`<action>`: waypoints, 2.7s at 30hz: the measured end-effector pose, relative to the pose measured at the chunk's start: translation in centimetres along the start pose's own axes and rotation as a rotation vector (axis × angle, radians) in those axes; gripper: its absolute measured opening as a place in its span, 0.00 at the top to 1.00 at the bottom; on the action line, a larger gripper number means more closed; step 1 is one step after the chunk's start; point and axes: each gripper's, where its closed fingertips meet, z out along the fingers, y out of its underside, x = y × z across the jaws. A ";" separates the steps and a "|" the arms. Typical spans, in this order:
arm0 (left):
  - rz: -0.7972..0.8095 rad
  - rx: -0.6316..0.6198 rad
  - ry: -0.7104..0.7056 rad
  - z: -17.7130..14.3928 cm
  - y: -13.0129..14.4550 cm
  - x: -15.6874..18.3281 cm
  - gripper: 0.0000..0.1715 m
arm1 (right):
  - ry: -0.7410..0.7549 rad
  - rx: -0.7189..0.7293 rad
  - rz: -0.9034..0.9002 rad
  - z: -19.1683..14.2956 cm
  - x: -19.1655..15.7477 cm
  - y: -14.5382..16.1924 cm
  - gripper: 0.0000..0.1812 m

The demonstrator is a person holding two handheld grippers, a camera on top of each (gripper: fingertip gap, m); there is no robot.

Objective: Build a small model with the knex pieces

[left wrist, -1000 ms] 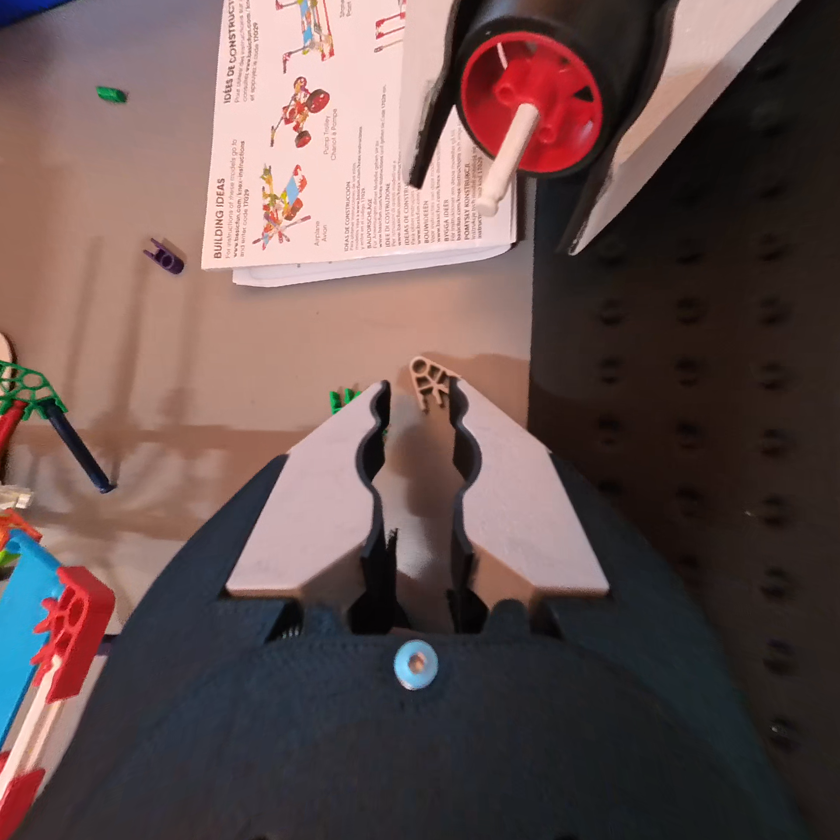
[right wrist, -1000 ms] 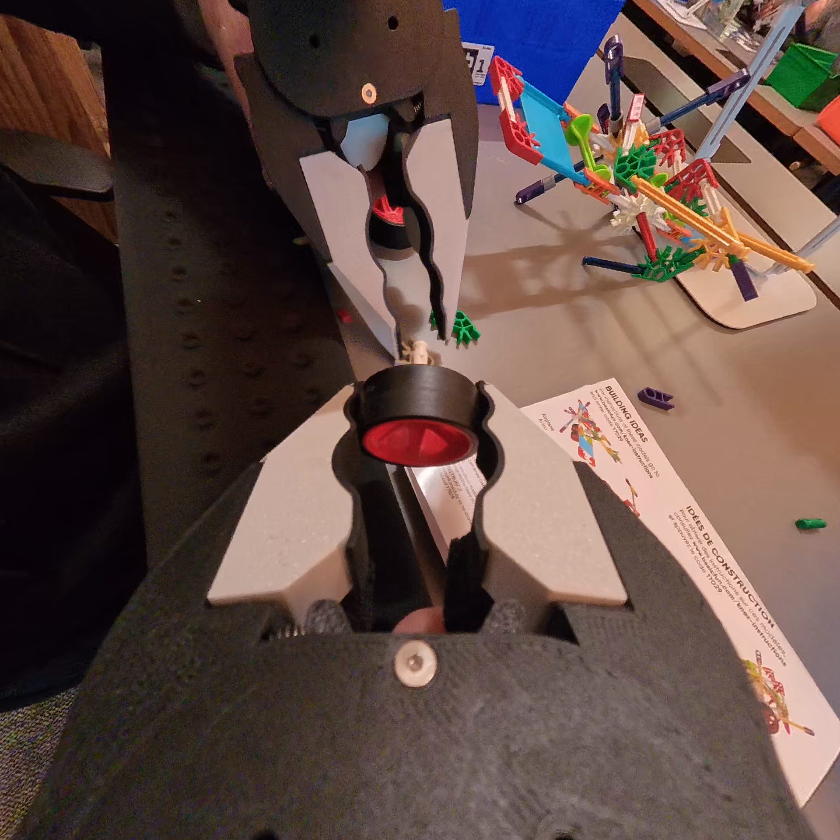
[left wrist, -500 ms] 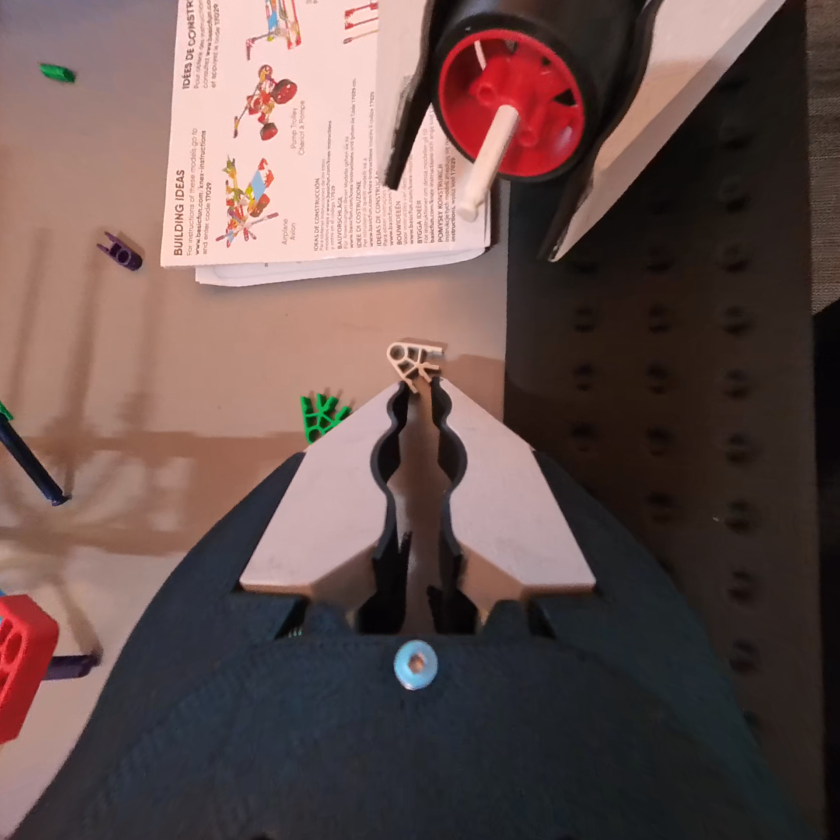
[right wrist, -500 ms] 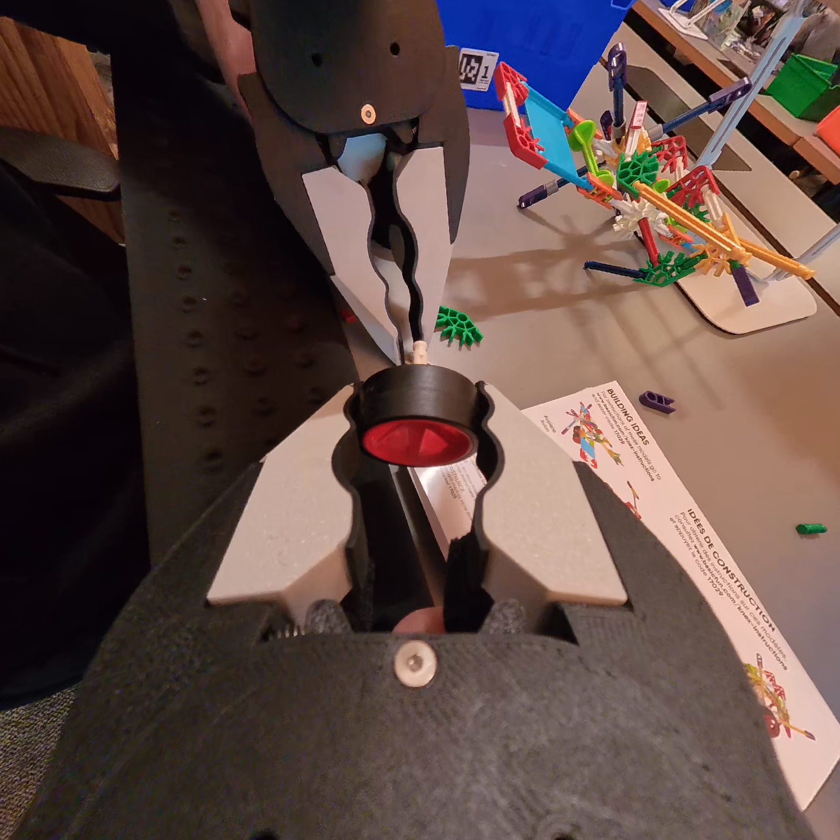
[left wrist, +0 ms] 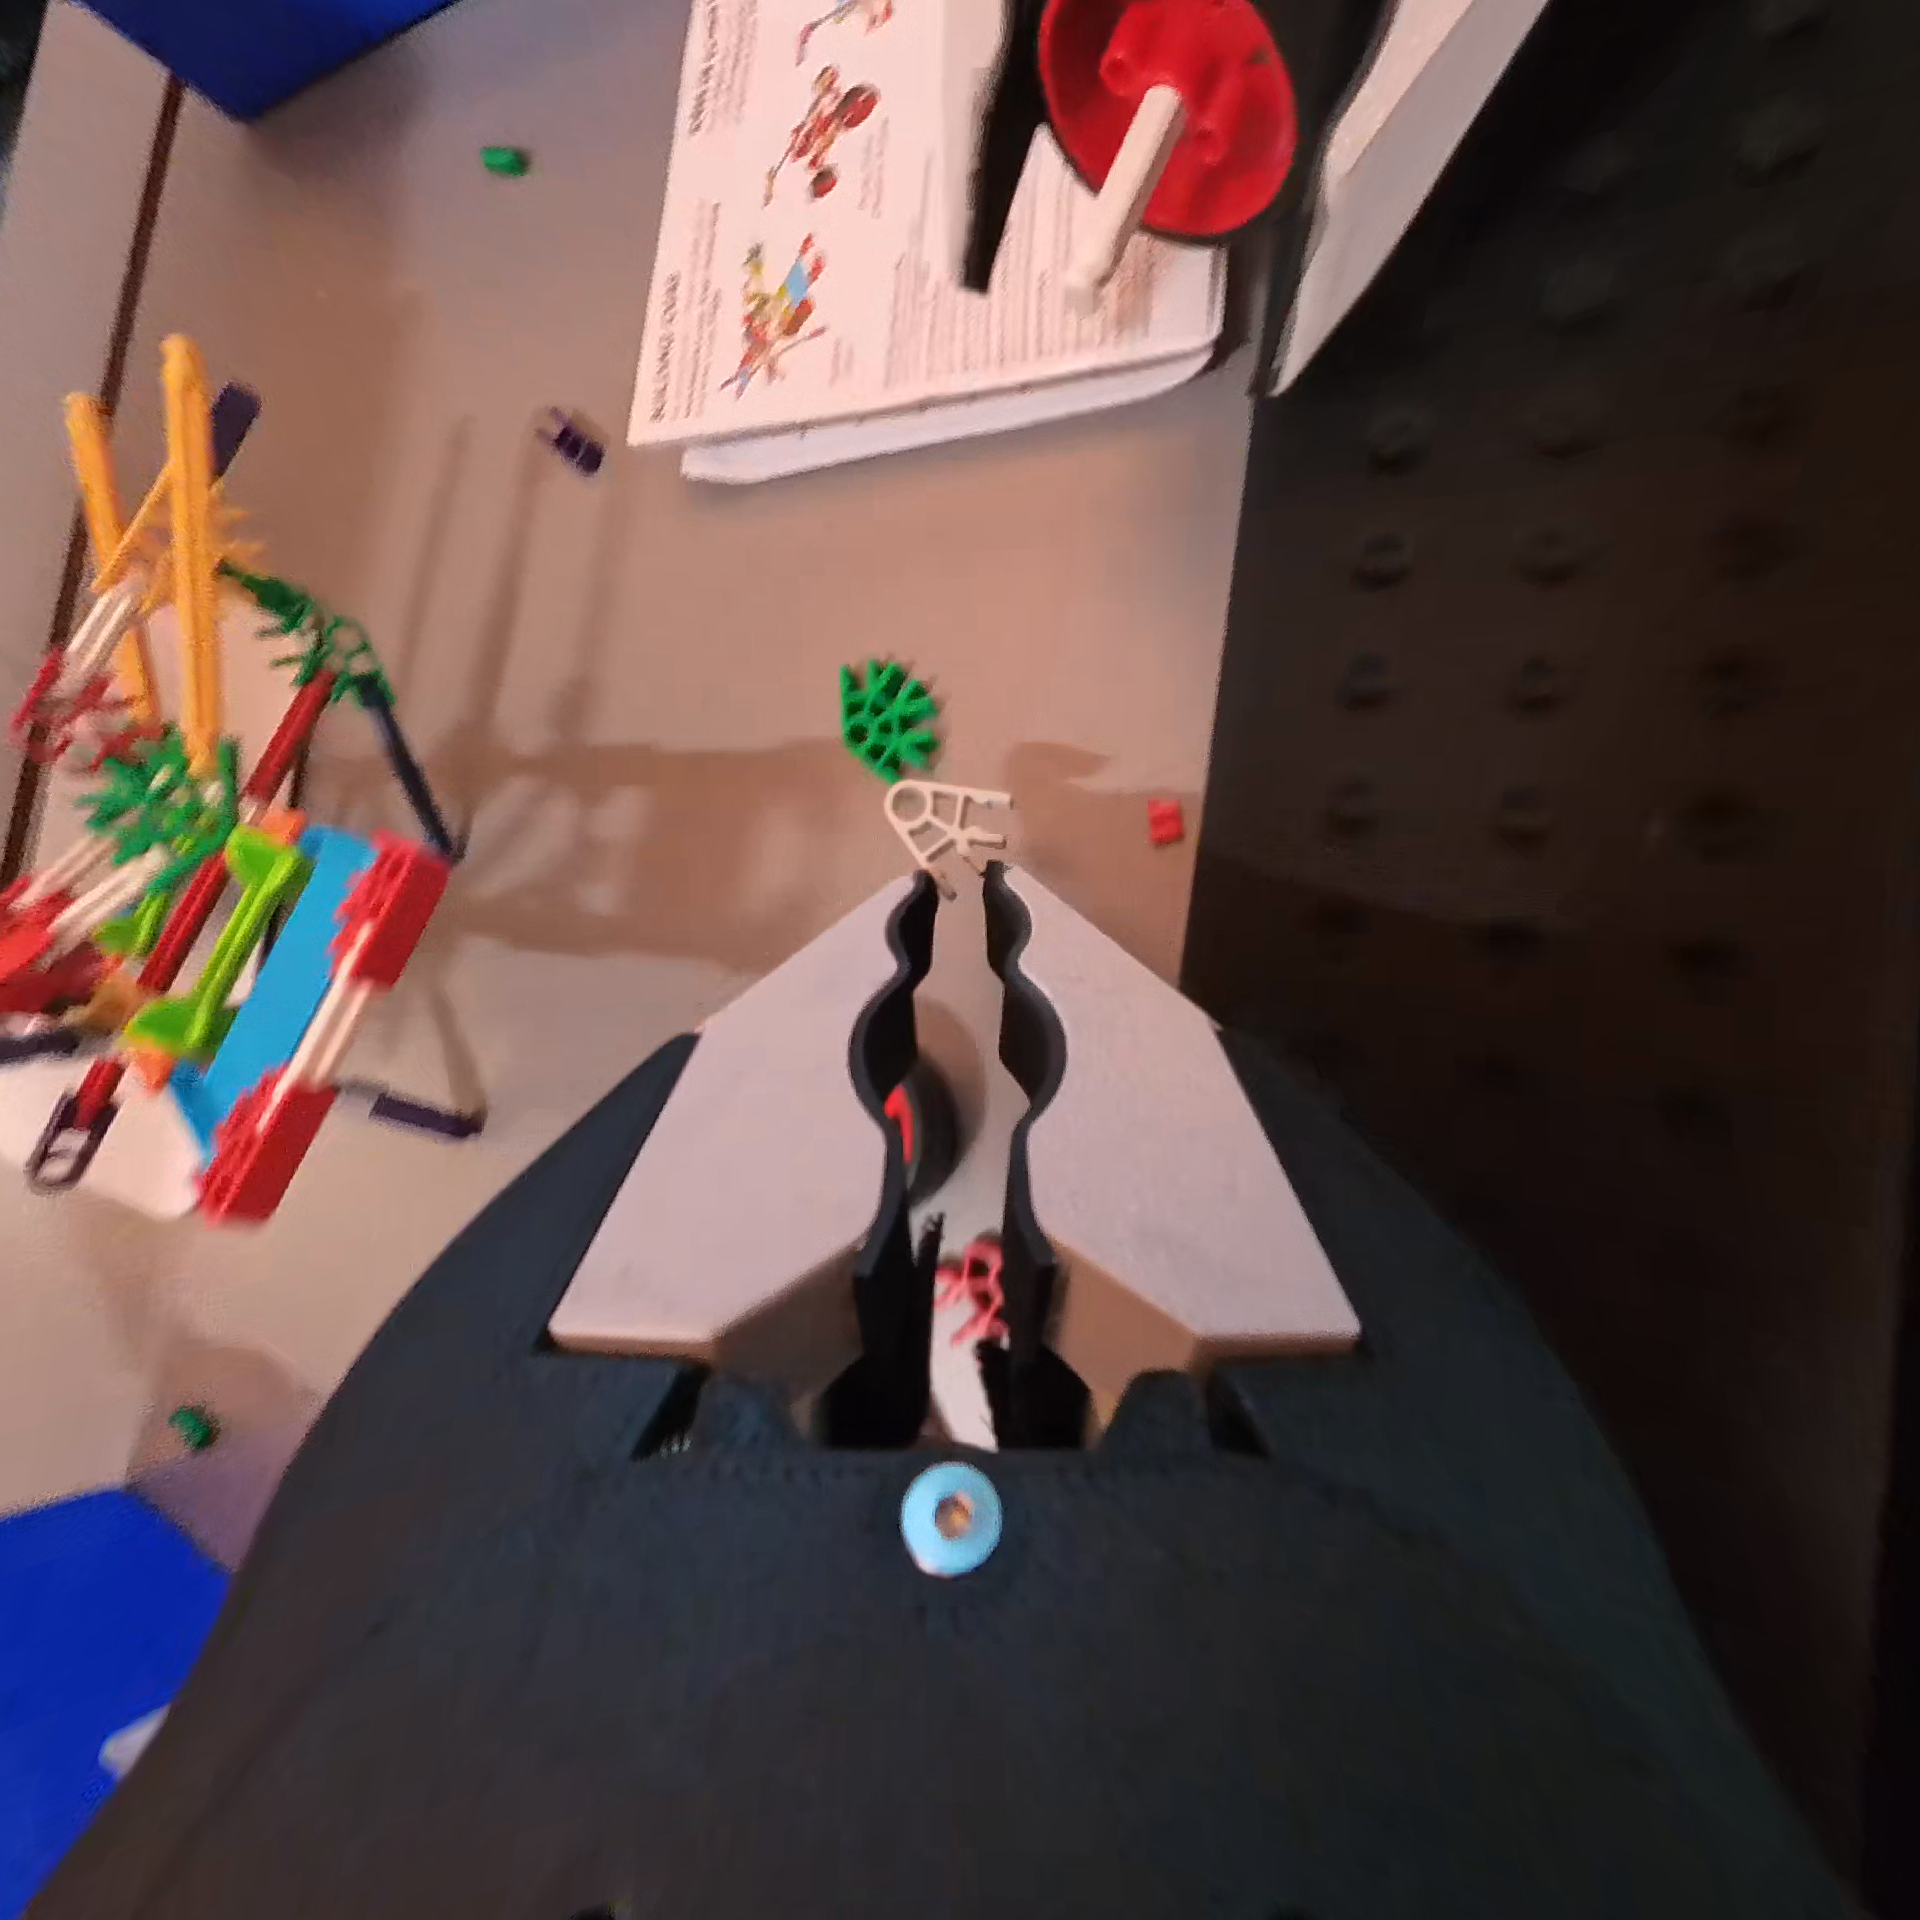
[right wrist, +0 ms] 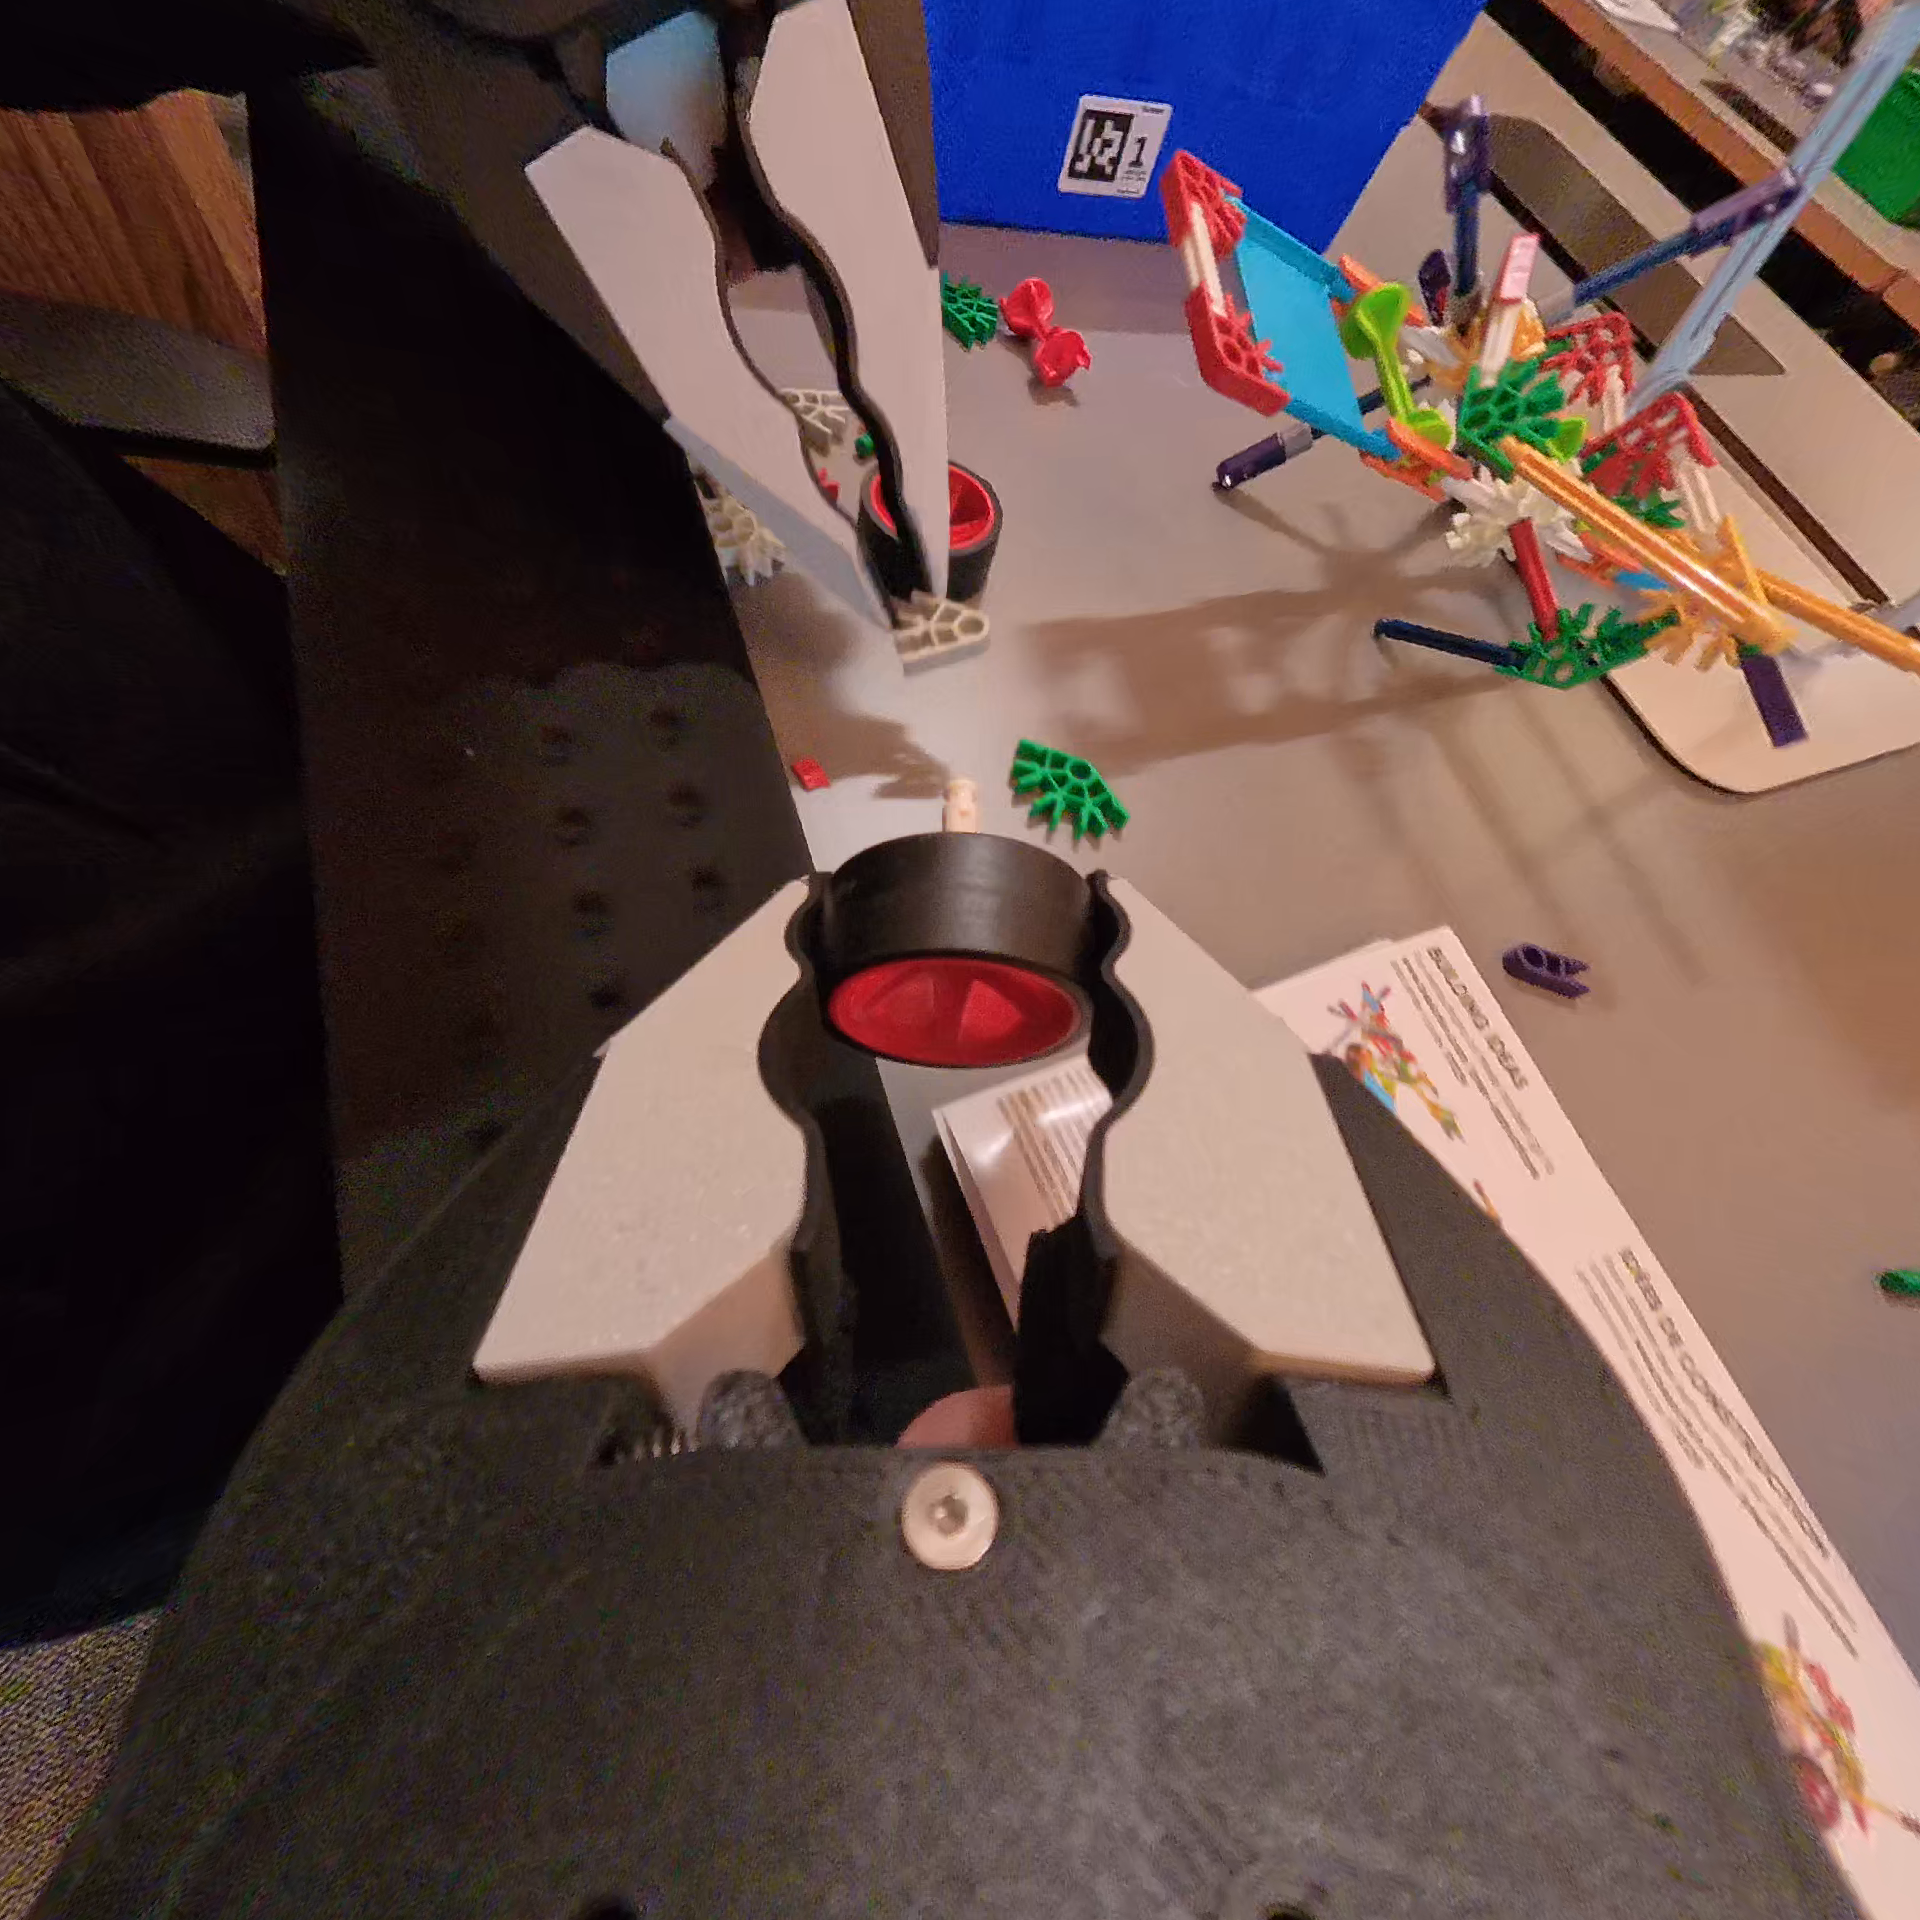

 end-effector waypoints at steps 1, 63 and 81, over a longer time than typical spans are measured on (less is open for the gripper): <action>-0.012 -0.002 -0.017 -0.6 0.6 -0.4 0.96 | -0.006 0.000 -0.002 0.4 -0.2 -0.3 0.74; -0.027 -0.197 -0.107 -17.1 11.0 -14.6 0.96 | -0.029 0.193 -0.014 6.2 -1.4 -8.2 0.74; 0.249 0.326 0.189 -10.0 -7.0 -2.9 0.96 | 0.033 0.462 -0.026 2.3 -0.8 -11.8 0.74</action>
